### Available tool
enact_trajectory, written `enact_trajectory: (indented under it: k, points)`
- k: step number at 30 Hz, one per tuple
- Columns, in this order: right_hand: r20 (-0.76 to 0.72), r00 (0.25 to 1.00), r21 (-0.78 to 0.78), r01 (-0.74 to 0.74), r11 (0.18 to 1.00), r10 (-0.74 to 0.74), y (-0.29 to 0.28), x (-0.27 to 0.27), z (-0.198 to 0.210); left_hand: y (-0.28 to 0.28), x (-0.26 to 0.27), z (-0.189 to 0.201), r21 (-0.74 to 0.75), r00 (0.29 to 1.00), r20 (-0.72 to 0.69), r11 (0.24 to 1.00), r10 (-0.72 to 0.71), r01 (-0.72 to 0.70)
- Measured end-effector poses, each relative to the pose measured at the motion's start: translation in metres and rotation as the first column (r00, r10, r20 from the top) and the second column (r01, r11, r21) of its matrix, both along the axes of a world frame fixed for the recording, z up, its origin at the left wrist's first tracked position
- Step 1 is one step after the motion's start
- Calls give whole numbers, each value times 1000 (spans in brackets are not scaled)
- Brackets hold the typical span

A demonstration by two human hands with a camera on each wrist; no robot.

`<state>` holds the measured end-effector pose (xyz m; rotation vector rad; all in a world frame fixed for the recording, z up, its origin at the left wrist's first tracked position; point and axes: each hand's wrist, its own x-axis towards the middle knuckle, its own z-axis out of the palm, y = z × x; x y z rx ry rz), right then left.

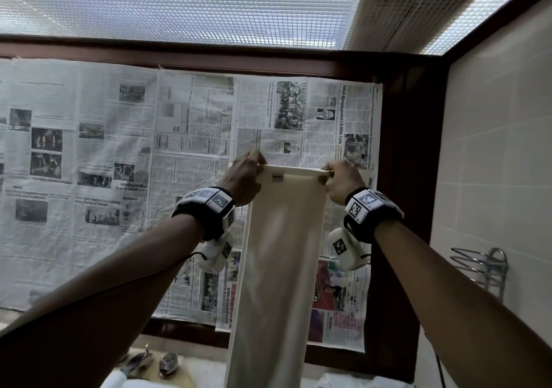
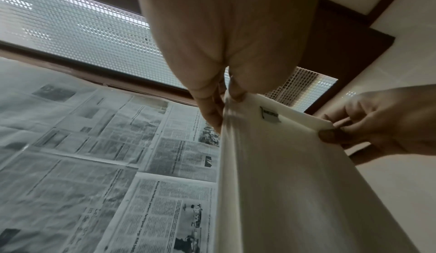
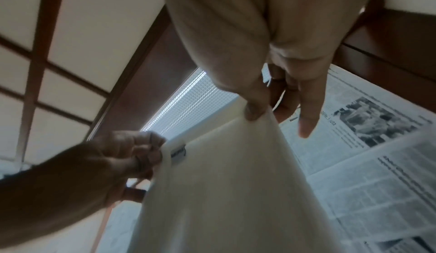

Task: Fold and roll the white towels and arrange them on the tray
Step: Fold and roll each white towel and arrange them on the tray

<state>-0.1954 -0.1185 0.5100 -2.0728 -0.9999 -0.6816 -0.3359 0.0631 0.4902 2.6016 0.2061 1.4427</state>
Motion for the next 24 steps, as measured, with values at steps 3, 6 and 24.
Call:
enact_trajectory:
  k: [3,6,24]
  points:
    - [-101,984,47,-145,988,149,-3,-4,-8,3,-8,-4,-88,998,41,995,-49,53]
    - [-209,923,146,-296,944,322,-7,-14,-15,3,-17,-13,-54,988,137,996,-65,73]
    - [-22,882,409,-421,810,470,-29,-59,-43,-23,-52,-35,-132,907,403,973,-120,188]
